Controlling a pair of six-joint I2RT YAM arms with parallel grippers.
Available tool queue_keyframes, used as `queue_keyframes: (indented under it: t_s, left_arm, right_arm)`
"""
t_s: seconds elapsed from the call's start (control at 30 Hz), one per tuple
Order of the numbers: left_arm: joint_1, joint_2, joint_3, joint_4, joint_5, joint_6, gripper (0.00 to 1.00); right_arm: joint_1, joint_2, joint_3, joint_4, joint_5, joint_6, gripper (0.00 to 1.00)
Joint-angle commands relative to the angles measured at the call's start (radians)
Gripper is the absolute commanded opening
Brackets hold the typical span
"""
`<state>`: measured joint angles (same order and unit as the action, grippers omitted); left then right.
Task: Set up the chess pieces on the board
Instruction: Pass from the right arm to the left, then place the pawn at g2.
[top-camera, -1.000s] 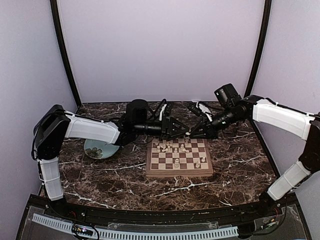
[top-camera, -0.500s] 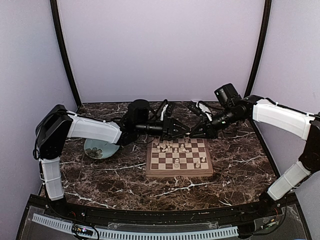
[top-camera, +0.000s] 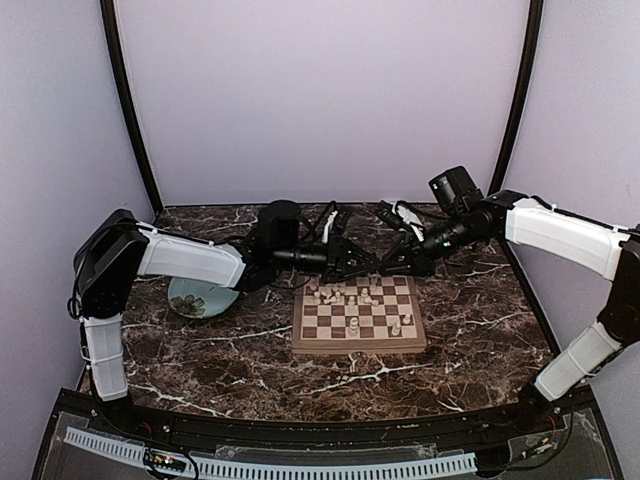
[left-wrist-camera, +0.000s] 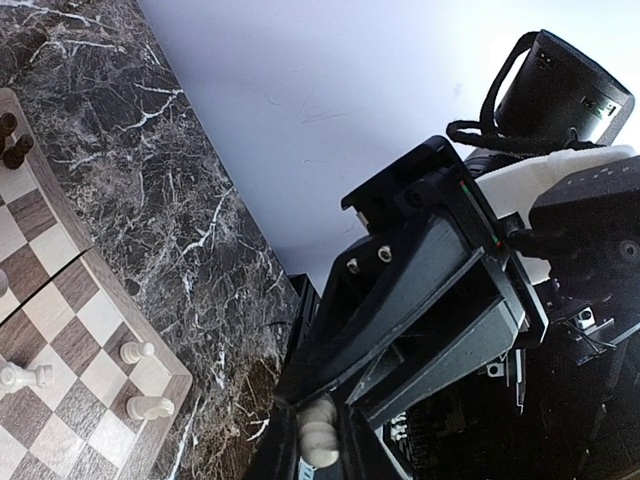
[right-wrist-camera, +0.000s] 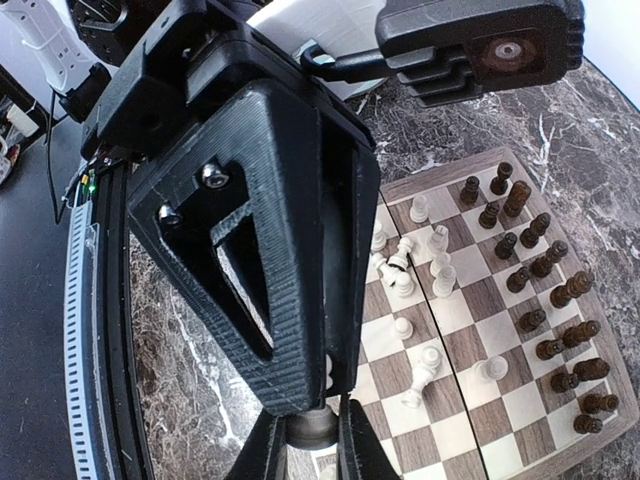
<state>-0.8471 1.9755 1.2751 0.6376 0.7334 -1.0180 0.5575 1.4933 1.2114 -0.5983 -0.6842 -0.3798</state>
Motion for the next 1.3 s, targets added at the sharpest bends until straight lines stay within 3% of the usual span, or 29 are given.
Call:
queue_keyframes:
  t_s: [0.0,0.2,0.3,0.47,0.6,0.73,0.87,1.27]
  left_arm:
    - [-0.009,0.003,0.035,0.025,0.017,0.005,0.15]
    - [-0.009,0.017,0.099,-0.102,-0.032,0.118,0.12]
    - [-0.017,0.020,0.171,-0.275,-0.112,0.285,0.10]
    - [-0.074,0.056,0.322,-0.546,-0.275,0.561,0.10]
    - [-0.134,0.121,0.490,-0.741,-0.438,0.831,0.10]
    - [-0.191,0.215,0.638,-0.920,-0.579,0.994,0.10]
    - [-0.222,0.293,0.729,-0.994,-0.658,1.063,0.10]
    - [-0.236,0.428,0.837,-1.089,-0.720,1.029,0.10]
  right_arm:
    - [0.007,-0.011,-0.002,0.029,0.014,0.009,0.16]
    - [-0.057,-0.089,-0.019,-0.054,-0.016,-0.042,0.32]
    - [-0.181,-0.159,-0.075,0.000,-0.082,0.002,0.43]
    - [-0.367,-0.207,-0.171,0.126,-0.134,0.137,0.46]
    - [-0.451,-0.220,-0.282,0.300,0.017,0.234,0.50]
    - [-0.481,-0.188,-0.325,0.341,0.136,0.220,0.49]
    - [-0.490,-0.163,-0.323,0.325,0.114,0.204,0.49]
    - [-0.490,-0.142,-0.325,0.307,0.050,0.166,0.48]
